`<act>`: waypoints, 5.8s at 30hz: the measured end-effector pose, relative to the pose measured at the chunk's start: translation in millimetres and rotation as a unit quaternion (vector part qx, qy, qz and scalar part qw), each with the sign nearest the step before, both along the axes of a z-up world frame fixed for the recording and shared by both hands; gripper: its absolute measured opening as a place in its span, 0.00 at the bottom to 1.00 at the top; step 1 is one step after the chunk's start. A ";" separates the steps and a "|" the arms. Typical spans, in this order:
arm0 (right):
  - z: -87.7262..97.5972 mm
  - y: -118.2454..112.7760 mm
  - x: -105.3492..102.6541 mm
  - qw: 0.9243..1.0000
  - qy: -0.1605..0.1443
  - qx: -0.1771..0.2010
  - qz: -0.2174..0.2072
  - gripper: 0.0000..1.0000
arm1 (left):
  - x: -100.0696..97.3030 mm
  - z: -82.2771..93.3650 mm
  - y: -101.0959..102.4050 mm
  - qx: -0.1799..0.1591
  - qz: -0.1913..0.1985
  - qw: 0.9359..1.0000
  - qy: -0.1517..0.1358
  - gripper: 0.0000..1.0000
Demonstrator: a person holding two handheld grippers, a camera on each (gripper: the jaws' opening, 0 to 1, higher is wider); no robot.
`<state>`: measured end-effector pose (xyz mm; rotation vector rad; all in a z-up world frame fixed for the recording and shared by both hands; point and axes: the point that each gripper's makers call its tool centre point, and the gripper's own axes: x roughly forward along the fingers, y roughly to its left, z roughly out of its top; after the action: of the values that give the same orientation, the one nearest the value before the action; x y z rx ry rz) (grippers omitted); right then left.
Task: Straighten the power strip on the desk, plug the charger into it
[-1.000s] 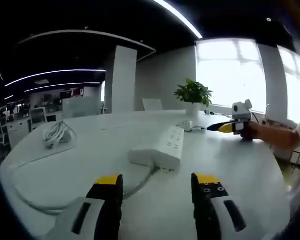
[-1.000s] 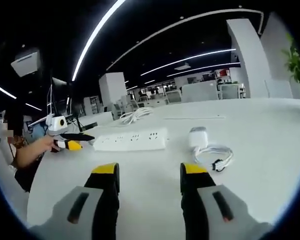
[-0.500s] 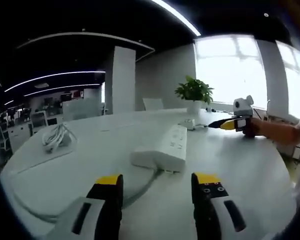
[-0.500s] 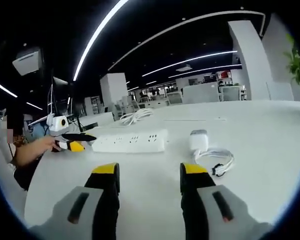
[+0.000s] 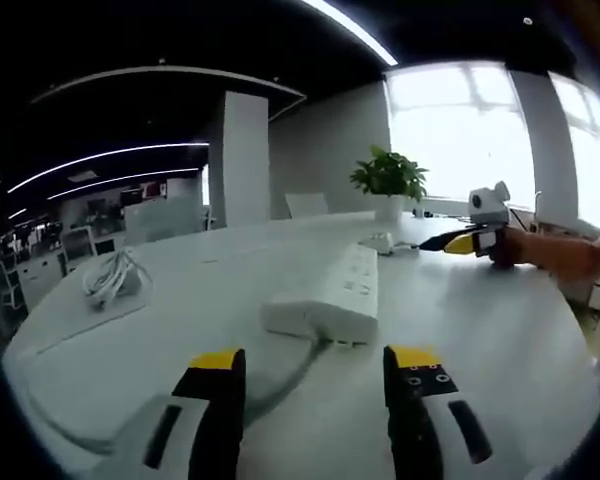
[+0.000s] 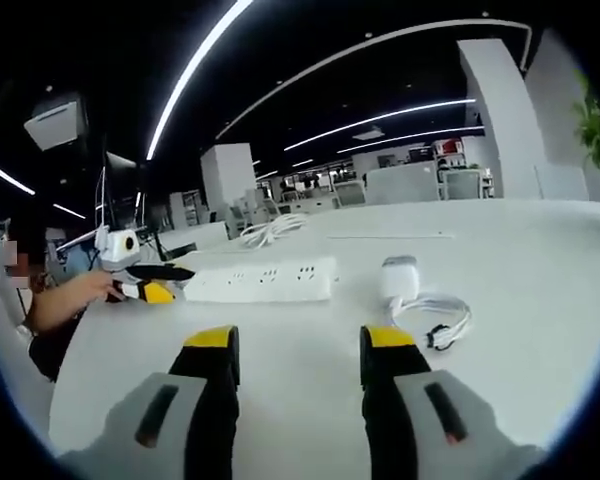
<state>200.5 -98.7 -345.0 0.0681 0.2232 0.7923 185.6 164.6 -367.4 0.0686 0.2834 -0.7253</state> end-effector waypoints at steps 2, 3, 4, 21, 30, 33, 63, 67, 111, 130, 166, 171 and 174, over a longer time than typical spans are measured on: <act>-0.2 0.4 -0.4 1.000 0.000 -0.001 0.000 0.48 | 0.8 -0.5 -0.1 0.002 0.000 1.000 -0.001 0.58; -0.4 1.0 -0.5 1.000 -0.001 -0.002 0.001 0.48 | 1.1 -0.6 -0.1 0.003 0.000 1.000 -0.001 0.58; -0.9 1.8 -0.5 1.000 -0.003 -0.005 0.003 0.48 | 1.3 -0.8 0.1 0.004 0.001 1.000 -0.002 0.58; -6.1 2.7 4.1 1.000 -0.008 -0.029 0.005 0.48 | 6.9 -4.2 1.0 0.019 0.004 1.000 -0.008 0.56; -7.3 4.9 5.1 0.999 -0.011 -0.035 0.017 0.48 | 9.7 -5.0 2.6 0.022 0.007 1.000 -0.008 0.56; -7.7 7.7 4.8 0.999 -0.014 -0.038 0.027 0.48 | 9.7 -5.0 2.5 0.022 0.007 1.000 -0.008 0.56; -18.8 6.3 19.0 0.997 -0.009 -0.074 0.027 0.47 | 12.9 -5.8 0.2 0.015 -0.002 1.000 0.002 0.54; -20.2 6.5 19.2 0.996 -0.010 -0.080 0.027 0.47 | 13.1 -5.7 0.3 0.015 -0.002 1.000 0.002 0.54; -19.4 14.5 19.9 0.995 -0.017 -0.092 0.041 0.46 | 17.6 -7.1 -1.7 0.005 -0.014 1.000 0.016 0.48; -20.1 15.8 27.0 0.994 -0.021 -0.097 0.049 0.45 | 17.0 -5.7 -3.5 0.006 -0.019 1.000 0.005 0.45; -22.5 35.3 39.0 0.992 -0.031 -0.105 0.055 0.45 | 15.0 -5.0 -11.9 -0.004 -0.048 0.999 0.002 0.38; -22.9 38.1 44.4 0.992 -0.031 -0.106 0.061 0.44 | 15.0 -5.5 -11.8 -0.009 -0.049 0.999 0.008 0.37; -23.4 41.0 47.3 0.992 -0.030 -0.107 0.063 0.43 | 15.1 -5.8 -12.0 -0.010 -0.053 0.998 0.011 0.37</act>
<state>247.8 -57.7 -368.5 -0.1727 0.2569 0.8911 200.7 152.6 -373.2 0.0566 0.2942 -0.8347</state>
